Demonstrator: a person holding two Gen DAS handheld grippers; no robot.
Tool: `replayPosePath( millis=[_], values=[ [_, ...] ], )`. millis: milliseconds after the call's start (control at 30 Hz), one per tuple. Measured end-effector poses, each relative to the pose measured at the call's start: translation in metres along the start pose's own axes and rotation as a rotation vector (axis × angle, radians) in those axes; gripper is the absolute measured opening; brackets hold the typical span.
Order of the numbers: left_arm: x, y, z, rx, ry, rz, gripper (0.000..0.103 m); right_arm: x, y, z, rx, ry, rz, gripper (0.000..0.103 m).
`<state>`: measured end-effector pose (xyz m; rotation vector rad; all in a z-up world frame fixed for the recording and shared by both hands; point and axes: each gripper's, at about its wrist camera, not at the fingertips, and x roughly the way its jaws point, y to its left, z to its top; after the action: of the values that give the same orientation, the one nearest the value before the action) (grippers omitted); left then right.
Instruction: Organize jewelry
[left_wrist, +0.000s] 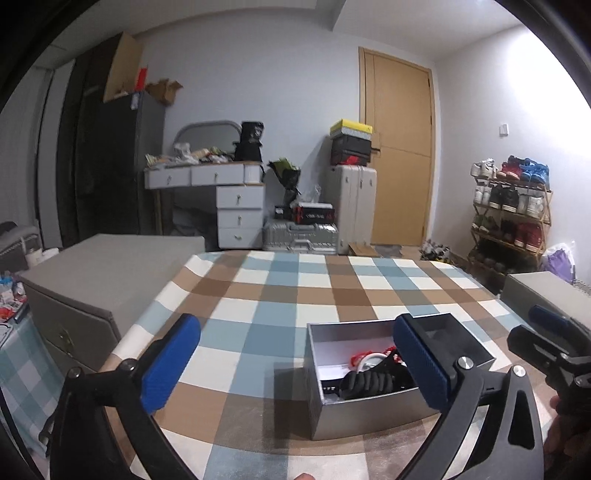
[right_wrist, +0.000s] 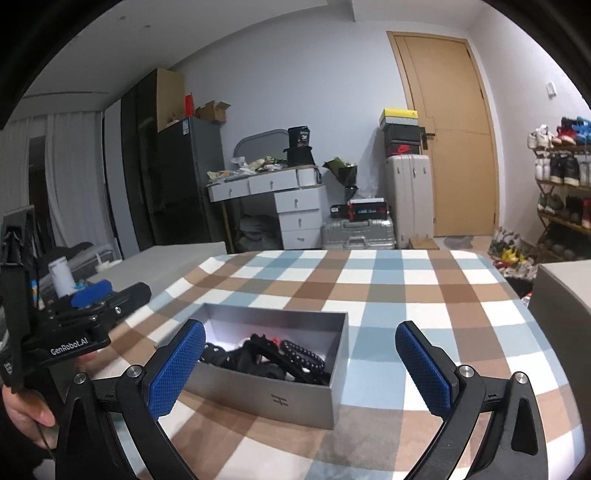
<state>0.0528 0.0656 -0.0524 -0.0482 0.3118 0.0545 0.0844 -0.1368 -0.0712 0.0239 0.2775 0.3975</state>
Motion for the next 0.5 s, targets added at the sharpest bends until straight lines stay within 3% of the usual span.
replayPosePath(
  millis=[500],
  values=[
    [-0.006, -0.004, -0.007, 0.033, -0.009, 0.032, 0.102, -0.008, 0.017, -0.009, -0.094, -0.030, -0.043, 0.103]
  ],
)
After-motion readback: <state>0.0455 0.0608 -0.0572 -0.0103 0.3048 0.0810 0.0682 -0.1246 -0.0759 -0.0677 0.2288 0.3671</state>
